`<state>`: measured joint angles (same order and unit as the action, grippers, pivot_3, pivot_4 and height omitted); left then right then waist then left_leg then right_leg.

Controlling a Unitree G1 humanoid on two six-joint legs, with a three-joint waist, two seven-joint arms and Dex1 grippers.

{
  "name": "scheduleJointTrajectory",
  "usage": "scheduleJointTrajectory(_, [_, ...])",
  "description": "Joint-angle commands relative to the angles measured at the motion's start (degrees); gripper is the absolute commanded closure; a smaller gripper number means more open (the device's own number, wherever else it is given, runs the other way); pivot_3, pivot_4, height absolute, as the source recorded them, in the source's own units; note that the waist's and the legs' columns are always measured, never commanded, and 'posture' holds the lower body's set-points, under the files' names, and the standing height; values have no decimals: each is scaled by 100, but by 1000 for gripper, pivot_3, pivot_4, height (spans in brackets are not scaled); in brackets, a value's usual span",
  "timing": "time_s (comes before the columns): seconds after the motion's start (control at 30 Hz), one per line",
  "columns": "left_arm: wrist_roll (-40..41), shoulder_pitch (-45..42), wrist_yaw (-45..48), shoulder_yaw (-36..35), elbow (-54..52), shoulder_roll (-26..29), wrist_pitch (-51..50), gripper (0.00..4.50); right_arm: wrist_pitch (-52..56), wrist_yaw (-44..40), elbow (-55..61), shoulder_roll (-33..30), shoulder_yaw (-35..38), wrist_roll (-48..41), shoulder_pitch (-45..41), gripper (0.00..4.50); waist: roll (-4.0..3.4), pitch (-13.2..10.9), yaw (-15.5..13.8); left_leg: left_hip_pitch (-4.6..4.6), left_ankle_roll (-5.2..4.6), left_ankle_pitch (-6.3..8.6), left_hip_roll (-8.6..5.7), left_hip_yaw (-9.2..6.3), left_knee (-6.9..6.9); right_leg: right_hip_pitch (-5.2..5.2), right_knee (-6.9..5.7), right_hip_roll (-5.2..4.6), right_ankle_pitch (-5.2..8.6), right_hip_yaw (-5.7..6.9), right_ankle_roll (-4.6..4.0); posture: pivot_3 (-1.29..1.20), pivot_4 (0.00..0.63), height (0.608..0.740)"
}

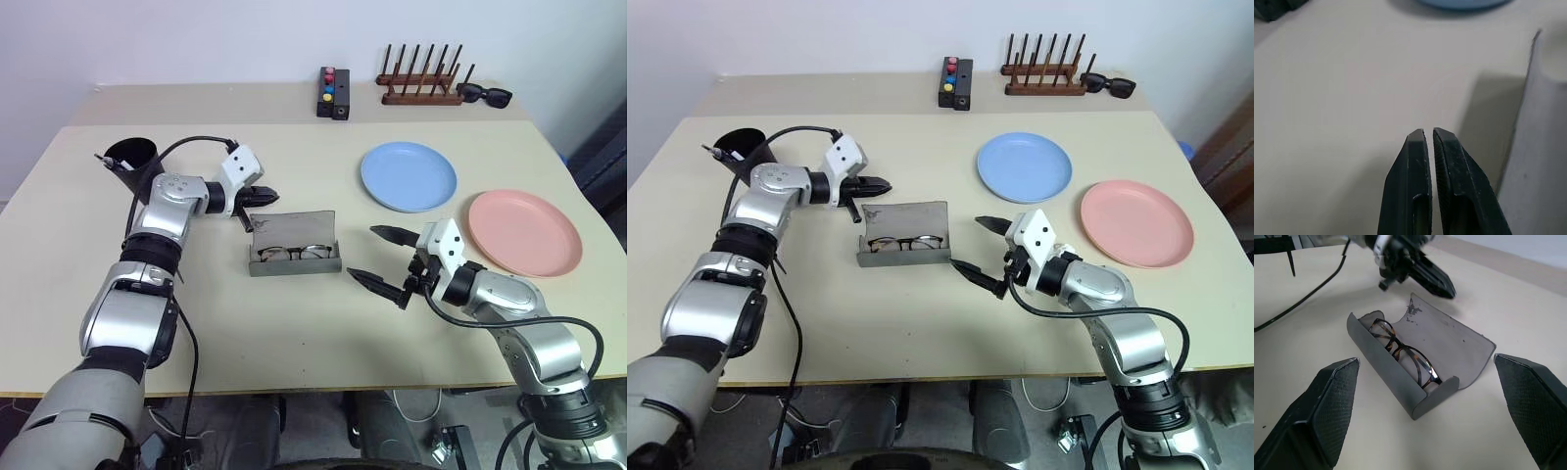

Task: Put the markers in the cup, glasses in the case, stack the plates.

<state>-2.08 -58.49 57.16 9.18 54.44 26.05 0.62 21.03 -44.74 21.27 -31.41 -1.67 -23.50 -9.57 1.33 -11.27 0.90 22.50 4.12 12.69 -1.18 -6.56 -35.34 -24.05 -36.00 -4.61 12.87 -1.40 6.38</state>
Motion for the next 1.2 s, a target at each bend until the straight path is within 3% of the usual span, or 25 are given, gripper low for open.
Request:
scheduleJointTrajectory(0.03, [-171, -103, 65, 122, 13, -68, 229, 4272, -26, 31, 264, 55, -18, -60, 10, 0, 0, 0, 2, 0, 0, 0, 0, 0, 0, 0, 0, 0, 0, 0, 0, 0, 150, 740])
scheduleJointTrajectory(0.3, [214, 226, 1401, 22, -670, 211, 10, 4272, -28, 55, 282, 51, -5, -64, 66, 0, 0, 0, 31, -1, 0, 0, 1, 0, 2, 0, -1, 0, 0, -1, -1, 0, 150, 740])
scheduleJointTrajectory(0.67, [753, 1499, 2396, 165, -2965, 652, -926, 4272, -73, 184, -127, 60, -147, 299, -273, 0, -1, 0, 23, -3, 0, 0, 2, 0, 1, 0, -3, 0, 0, -1, -4, 0, 150, 740])
scheduleJointTrajectory(0.9, [1243, 1840, 2120, -282, -3779, 704, -1464, 4272, -623, 920, -1486, 23, -387, 1695, -1186, 0, -2, 0, 20, -3, 0, 0, 2, 1, 0, 0, -4, 0, 0, -1, -5, 0, 150, 740])
scheduleJointTrajectory(1.2, [2204, 3164, 1734, -873, -5805, 1193, -2554, 4272, -1942, 1782, -4396, -25, -1006, 3418, -2660, 0, -5, -1, 165, -4, 0, 0, 2, 2, 10, -5, -4, -2, 0, -3, -7, 0, 150, 740])
